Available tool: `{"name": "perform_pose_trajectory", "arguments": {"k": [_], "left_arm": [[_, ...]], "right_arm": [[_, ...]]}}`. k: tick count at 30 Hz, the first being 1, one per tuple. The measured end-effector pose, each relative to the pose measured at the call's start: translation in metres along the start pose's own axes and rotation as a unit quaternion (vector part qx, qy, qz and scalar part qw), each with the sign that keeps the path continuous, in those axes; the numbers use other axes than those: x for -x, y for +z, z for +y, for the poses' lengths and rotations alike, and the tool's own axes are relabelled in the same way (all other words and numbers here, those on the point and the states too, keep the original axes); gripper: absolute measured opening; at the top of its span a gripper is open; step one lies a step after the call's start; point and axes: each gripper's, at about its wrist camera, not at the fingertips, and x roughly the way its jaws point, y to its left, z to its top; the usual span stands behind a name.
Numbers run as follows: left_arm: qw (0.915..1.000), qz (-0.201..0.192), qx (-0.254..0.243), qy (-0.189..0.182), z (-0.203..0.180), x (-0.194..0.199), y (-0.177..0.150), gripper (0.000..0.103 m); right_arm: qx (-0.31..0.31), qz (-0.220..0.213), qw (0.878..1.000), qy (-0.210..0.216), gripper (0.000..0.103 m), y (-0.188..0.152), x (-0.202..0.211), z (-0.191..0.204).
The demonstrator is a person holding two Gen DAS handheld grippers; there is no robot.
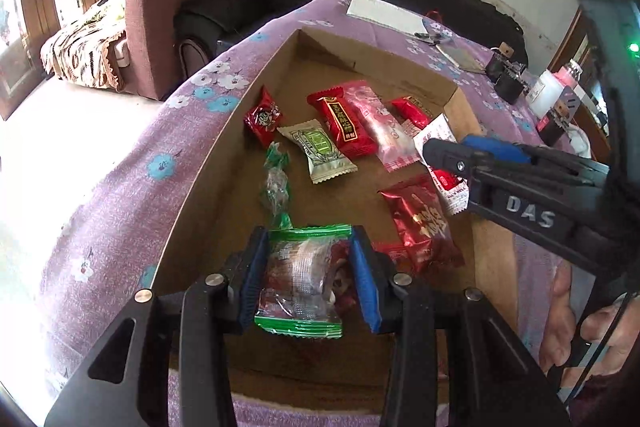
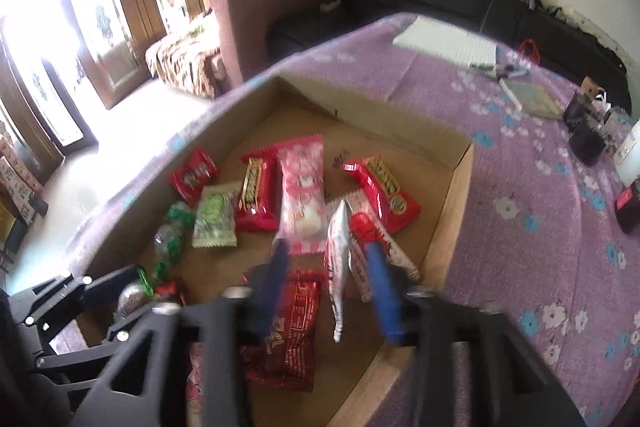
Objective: Organize snacks
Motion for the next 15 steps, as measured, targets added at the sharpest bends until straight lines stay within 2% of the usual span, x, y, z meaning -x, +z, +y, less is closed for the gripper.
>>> {"name": "perform_pose_trajectory", "arguments": {"k": [1,3,7,12,14,15], "left_arm": [[1.0000,-0.002,0.000,-0.003,-0.001,0.003,-0.001,0.051],[0.9999,-0.014,-0.001,-0.007,-0.003,0.011,-0.002,0.058],[0.9993,-0.036,-0.008,-0.005,-0.009,0.030,-0.005,0.058],[0.9964,-0.080,-0.022,0.017,-0.020,0.057,-0.011,0.059],[0.9938,-0.102,-0.025,0.037,-0.023,0.066,-0.015,0.067],[0.9914,-0.118,-0.025,0.051,-0.025,0.072,-0.017,0.075]], "right_arm": [[0.001,-0.009,1.000,-0.002,0.057,0.000,0.005,0.000],[0.006,-0.027,0.999,-0.016,0.057,-0.001,0.017,0.001],[0.011,-0.052,0.997,-0.053,0.057,-0.004,0.036,0.001],[-0.022,-0.068,0.997,-0.038,0.059,-0.018,0.062,-0.015],[-0.034,-0.077,0.996,-0.037,0.063,-0.030,0.076,-0.022],[-0.039,-0.080,0.995,-0.037,0.064,-0.036,0.080,-0.024]]}}
